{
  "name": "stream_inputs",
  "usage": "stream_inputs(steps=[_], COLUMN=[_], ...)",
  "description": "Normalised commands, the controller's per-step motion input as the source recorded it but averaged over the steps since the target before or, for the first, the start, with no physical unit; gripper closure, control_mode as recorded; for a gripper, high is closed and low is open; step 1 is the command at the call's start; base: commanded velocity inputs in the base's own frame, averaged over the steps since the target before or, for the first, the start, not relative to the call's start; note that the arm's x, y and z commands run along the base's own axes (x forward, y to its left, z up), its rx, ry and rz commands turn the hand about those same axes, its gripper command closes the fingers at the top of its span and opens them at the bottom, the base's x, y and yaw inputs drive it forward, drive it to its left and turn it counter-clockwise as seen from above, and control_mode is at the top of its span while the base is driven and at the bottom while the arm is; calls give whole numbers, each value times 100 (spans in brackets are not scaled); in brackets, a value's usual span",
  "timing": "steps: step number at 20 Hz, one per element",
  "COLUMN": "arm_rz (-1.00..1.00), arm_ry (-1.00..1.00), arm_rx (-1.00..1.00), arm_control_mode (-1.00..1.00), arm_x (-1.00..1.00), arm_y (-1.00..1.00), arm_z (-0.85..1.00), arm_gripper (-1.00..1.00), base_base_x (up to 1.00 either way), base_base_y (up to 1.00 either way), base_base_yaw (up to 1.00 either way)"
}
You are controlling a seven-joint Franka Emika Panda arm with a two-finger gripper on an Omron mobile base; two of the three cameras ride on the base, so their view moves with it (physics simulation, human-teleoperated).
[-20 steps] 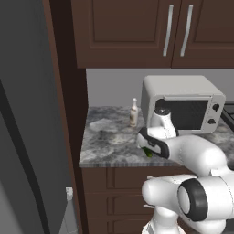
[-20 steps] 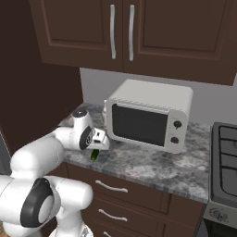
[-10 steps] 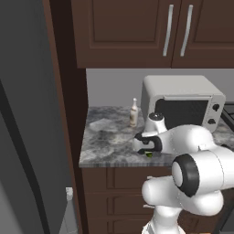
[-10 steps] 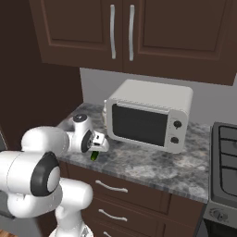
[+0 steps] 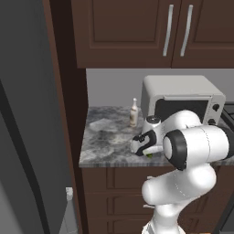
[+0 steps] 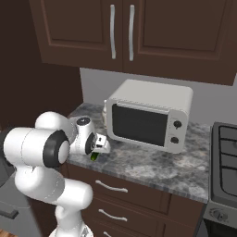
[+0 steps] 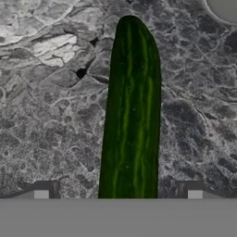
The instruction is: Place the liquors on the top shelf of the fridge to keep them out of children's reach, and place the cucumber on lower shelves for easy access.
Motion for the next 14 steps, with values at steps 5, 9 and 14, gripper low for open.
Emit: stream_inputs(steps=[5, 9, 14], arm_rz=[0, 0, 0], arm_ry=[0, 0, 0], arm_rx=[0, 0, 0], arm_control_mode=[-100, -100, -100], arm_x=[19, 14, 1], arm_y=[0, 0, 0], arm_z=[-35, -40, -44], arm_gripper=[-100, 100, 100], base_base_x=[0, 0, 0], base_base_y=[0, 0, 0], base_base_yaw=[0, 0, 0])
